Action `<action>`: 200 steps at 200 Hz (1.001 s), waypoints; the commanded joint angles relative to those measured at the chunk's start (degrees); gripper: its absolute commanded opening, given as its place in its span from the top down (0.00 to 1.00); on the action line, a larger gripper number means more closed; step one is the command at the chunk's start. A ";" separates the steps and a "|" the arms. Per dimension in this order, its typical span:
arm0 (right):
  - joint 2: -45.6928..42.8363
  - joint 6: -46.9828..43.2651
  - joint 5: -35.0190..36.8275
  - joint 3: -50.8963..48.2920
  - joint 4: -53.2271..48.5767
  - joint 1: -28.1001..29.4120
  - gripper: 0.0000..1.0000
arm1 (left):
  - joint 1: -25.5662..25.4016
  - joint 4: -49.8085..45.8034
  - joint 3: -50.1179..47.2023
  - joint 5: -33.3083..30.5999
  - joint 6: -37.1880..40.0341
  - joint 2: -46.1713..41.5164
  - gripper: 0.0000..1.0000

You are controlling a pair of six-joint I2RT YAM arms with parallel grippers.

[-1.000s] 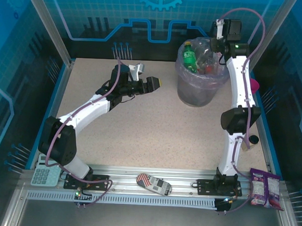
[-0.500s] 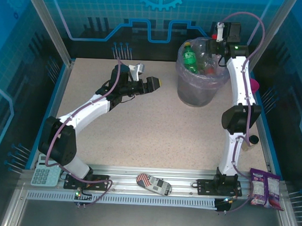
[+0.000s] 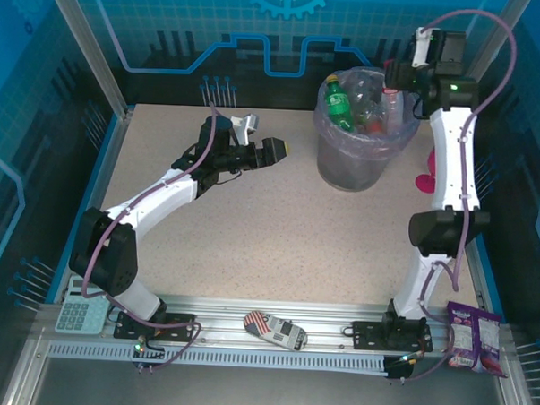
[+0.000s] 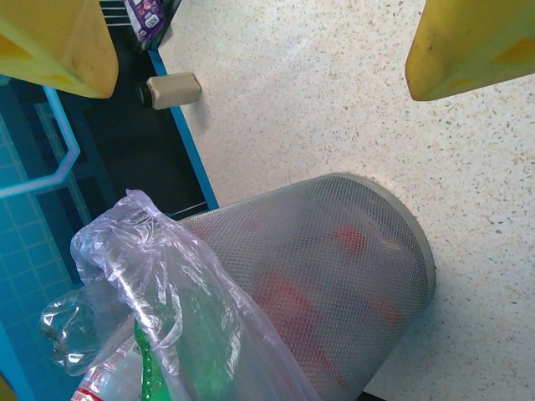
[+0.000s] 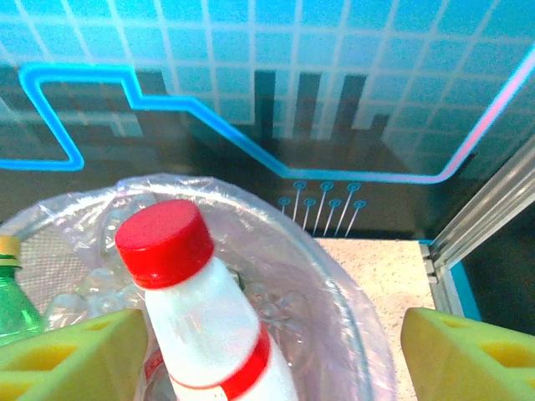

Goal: Put the plastic bottles in the bin

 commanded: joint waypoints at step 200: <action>-4.64 6.81 -9.16 -14.94 9.00 1.07 0.40 | -0.21 1.83 -1.50 1.11 -0.61 0.49 0.09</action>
